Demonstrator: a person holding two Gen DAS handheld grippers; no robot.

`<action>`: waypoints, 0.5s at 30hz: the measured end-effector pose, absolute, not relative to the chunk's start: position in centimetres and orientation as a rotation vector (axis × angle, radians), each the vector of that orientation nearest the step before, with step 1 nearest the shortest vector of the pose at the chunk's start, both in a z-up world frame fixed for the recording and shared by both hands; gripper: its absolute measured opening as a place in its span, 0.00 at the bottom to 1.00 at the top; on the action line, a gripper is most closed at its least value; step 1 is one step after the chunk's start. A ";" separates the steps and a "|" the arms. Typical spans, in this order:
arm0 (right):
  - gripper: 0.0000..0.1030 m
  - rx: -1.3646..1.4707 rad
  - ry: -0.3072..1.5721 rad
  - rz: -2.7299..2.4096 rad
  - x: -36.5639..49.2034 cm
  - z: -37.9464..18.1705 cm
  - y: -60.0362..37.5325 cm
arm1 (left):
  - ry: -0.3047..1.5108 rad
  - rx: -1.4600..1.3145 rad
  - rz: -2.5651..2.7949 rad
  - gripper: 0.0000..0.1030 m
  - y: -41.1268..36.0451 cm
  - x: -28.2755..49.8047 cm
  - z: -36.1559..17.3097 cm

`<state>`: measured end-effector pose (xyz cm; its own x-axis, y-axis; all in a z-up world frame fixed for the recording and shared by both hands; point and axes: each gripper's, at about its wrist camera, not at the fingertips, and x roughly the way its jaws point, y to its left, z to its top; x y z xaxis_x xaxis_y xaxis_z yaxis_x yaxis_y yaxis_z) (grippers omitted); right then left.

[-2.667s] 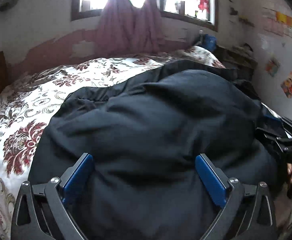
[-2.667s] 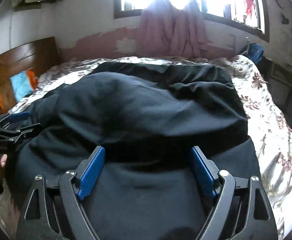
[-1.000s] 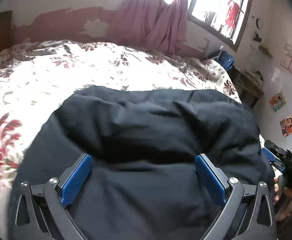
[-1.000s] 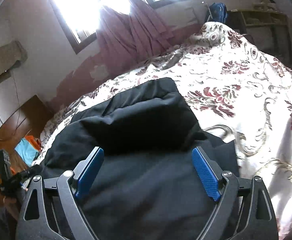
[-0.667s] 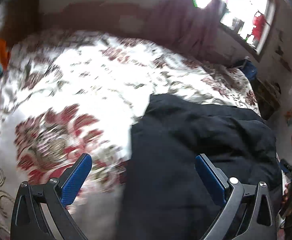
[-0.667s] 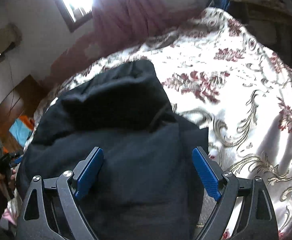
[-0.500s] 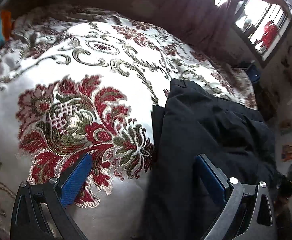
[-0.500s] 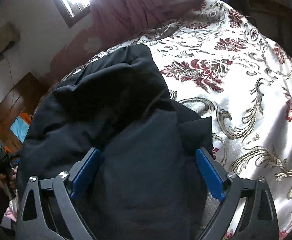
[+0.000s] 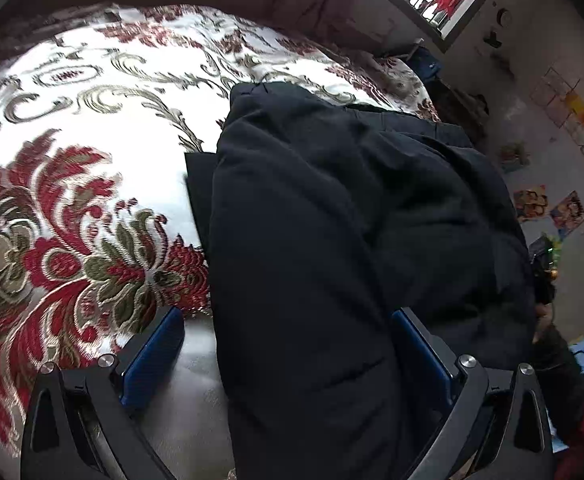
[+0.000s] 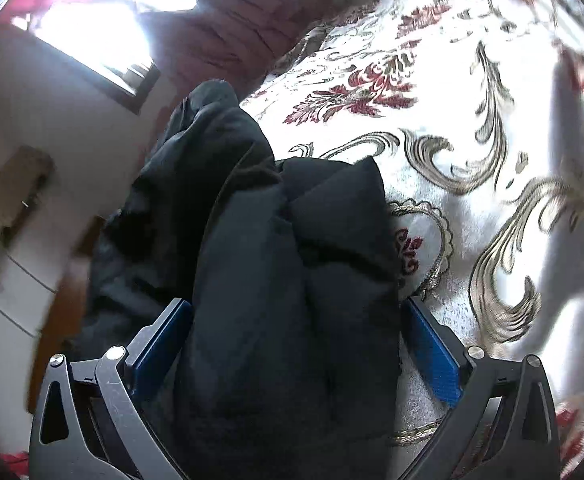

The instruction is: Fold large clothes

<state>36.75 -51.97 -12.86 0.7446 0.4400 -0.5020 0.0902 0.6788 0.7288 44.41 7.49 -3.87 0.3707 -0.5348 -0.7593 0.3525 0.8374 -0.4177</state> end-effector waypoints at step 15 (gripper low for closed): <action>0.99 0.729 0.720 0.454 34.9 -12.3 -47.5 | 1.182 -0.234 -0.690 1.00 2.0 45.8 -5.7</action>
<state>34.93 -47.50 -12.31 0.6739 0.6011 -0.4296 -0.1287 0.6681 0.7328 45.79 2.02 -5.70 0.2042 -0.6063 -0.7686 0.3708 0.7745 -0.5124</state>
